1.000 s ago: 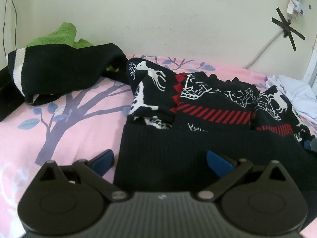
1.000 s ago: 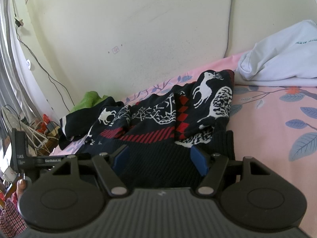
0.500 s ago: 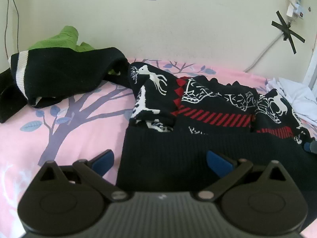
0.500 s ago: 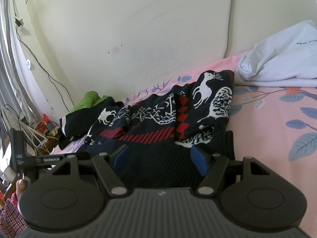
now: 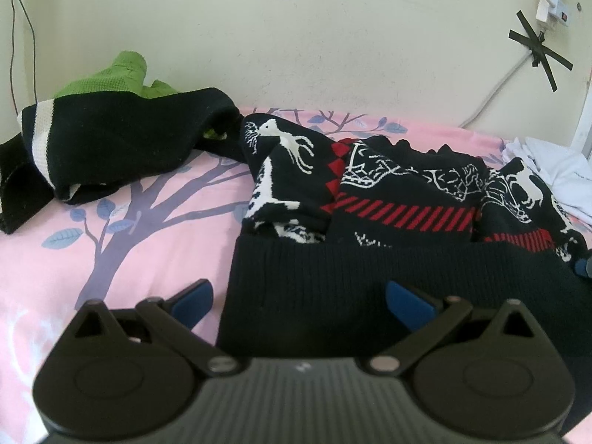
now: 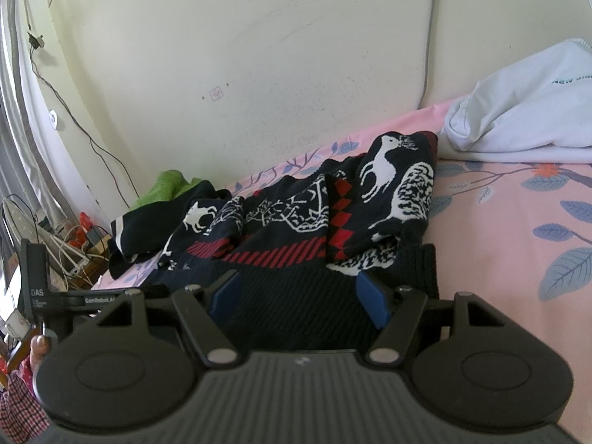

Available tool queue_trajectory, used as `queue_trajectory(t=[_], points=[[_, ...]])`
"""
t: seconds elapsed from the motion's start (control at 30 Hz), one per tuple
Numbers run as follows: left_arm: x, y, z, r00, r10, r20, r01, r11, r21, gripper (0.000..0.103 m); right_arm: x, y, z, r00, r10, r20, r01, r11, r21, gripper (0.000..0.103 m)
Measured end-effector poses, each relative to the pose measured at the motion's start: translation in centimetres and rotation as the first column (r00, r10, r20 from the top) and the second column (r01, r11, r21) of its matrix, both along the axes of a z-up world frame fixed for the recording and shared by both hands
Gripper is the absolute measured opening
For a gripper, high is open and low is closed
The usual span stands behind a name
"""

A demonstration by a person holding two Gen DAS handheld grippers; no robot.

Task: Fold small clothes

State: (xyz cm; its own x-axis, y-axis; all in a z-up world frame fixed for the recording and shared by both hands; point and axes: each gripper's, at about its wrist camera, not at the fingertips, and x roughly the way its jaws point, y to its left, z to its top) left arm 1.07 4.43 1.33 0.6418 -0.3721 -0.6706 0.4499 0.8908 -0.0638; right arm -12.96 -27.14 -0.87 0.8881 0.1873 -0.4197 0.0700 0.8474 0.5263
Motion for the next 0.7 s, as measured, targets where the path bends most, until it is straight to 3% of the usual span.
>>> queue_trajectory(t=[0.23,0.7], points=[[-0.45,0.15,0.3,0.999,-0.012,0.034,0.012,1.0,-0.008,0.103,-0.01,0.01,0.0,1.0,0.0,0.0,0.0,1.0,0.0,0.062],[-0.55,-0.18,0.23,0.999,-0.031,0.029,0.03,0.999,0.014,0.103,-0.06,0.05,-0.02,1.0,-0.001,0.001,0.001,1.0,0.0,0.062]])
